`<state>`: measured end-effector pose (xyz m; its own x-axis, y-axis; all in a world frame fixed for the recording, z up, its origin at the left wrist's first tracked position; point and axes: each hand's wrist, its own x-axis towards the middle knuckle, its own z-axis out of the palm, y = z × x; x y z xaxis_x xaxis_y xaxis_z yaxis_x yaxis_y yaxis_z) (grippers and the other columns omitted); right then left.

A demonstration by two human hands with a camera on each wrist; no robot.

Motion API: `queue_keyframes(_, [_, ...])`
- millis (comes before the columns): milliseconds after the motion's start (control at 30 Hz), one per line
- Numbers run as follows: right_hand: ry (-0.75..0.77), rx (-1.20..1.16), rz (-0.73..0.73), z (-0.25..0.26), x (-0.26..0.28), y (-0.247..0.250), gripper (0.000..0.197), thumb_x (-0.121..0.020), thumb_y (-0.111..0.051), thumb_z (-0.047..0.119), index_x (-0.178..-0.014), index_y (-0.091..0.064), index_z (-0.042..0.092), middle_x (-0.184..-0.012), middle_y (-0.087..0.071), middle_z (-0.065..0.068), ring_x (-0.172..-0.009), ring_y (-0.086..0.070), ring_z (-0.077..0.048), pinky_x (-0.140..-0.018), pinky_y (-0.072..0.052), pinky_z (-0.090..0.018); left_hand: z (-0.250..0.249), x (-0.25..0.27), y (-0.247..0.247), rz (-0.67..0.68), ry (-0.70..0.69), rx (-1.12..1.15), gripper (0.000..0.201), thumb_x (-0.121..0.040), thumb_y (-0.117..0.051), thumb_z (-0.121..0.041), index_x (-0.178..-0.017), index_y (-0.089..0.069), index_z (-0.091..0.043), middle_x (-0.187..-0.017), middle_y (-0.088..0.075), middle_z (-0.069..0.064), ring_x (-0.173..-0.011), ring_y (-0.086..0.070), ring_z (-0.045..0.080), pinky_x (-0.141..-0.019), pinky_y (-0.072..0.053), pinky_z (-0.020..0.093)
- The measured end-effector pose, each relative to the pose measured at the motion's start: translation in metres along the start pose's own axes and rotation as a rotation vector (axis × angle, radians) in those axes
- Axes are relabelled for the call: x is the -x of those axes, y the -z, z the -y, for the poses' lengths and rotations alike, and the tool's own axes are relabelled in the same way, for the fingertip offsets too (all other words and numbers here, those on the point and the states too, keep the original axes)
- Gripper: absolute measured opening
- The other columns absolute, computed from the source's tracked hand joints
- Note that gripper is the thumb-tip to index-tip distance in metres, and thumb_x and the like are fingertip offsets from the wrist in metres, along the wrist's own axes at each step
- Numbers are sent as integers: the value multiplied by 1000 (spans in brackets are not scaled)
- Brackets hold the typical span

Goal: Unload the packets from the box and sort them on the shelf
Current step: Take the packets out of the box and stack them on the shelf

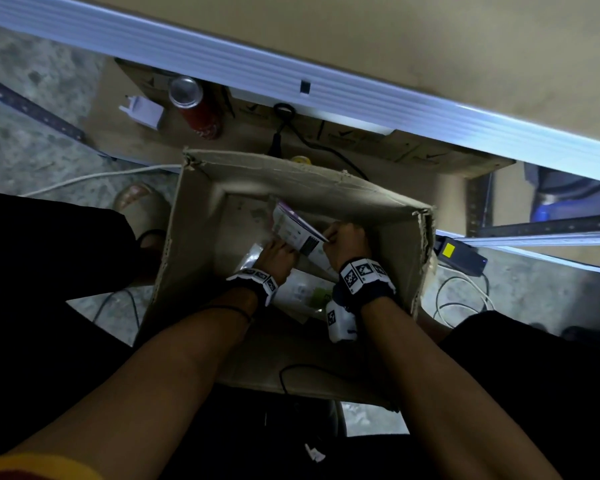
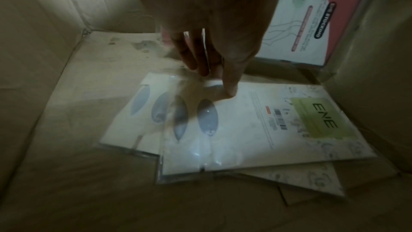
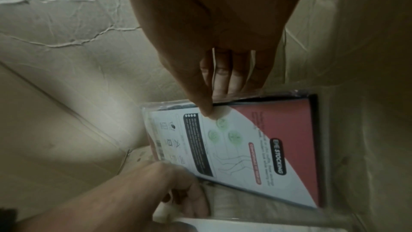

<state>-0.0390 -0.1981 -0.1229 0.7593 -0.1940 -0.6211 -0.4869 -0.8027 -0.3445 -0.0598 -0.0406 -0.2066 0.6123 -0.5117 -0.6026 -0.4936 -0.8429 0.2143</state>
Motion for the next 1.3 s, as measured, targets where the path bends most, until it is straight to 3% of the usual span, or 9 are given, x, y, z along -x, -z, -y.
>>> queue_keyframes(233, [-1, -26, -21, -1, 2, -4, 15, -82, -67, 4, -87, -75, 16, -99, -73, -7, -97, -66, -26, -84, -57, -35, 17, 5, 14, 51, 28, 72, 36, -93, -53, -8, -129, -58, -6, -134, -59, 18, -124, -56, 34, -101, -44, 41])
queue_keyframes(367, [-13, -17, 12, -4, 4, -6, 13, -82, -69, 5, -86, -73, 17, -100, -73, -7, -96, -67, -24, -84, -57, -37, 26, 5, 25, 113, -29, -32, 31, -95, -50, -5, -124, -61, -6, -131, -61, 16, -123, -58, 34, -99, -48, 43])
queue_keyframes(500, [-30, -11, 11, -8, 7, -7, 14, -83, -68, 5, -87, -74, 17, -100, -73, -7, -96, -67, -24, -82, -58, -35, 26, 5, 22, 88, -78, -70, 32, -92, -56, -4, -124, -61, -5, -145, -47, 14, -141, -37, 32, -105, -43, 43])
queue_keyframes(633, [-28, -8, 6, -10, 8, -7, 15, -83, -67, 4, -90, -74, 16, -102, -72, -8, -96, -67, -25, -82, -58, -36, 26, 9, 16, 121, -107, -93, 24, -89, -57, -1, -111, -65, -6, -136, -53, 12, -128, -49, 29, -99, -46, 38])
queue_keyframes(767, [-16, 18, 23, -10, 10, -8, 17, -82, -68, 5, -92, -74, 16, -104, -72, -8, -99, -67, -26, -83, -58, -38, 29, 11, 12, 158, -75, -129, 34, -93, -57, -5, -127, -61, -6, -143, -50, 13, -134, -48, 31, -107, -42, 42])
queue_keyframes(900, [-20, 37, 24, -9, 11, -11, 20, -80, -66, 3, -88, -74, 20, -103, -72, -8, -97, -67, -27, -81, -58, -36, 35, 19, 4, 262, -50, -140, 56, -93, -62, -13, -145, -42, -12, -151, -40, 13, -138, -43, 32, -112, -38, 41])
queue_keyframes(1033, [-3, 79, 32, -6, 12, -11, 19, -80, -67, 3, -90, -74, 18, -105, -71, -10, -98, -67, -28, -80, -58, -35, 38, 28, -2, 292, 31, -68, 66, -94, -60, -16, -152, -29, -15, -157, -32, 11, -142, -37, 33, -115, -35, 44])
queue_keyframes(1200, [30, 123, 36, 0, 14, -4, 19, -84, -67, 7, -101, -71, 13, -112, -68, -13, -104, -64, -29, -83, -55, -31, 33, 35, 21, 322, 102, 67, 51, -88, -65, -2, -136, -48, -2, -142, -50, 19, -126, -54, 36, -104, -46, 44])
queue_keyframes(1300, [26, 143, 14, 4, 20, 0, 18, -85, -64, 8, -102, -71, 10, -110, -68, -16, -102, -66, -32, -75, -51, -30, 27, 37, 28, 346, 91, 58, 58, -89, -67, -2, -141, -44, 4, -146, -46, 23, -131, -51, 35, -108, -43, 41])
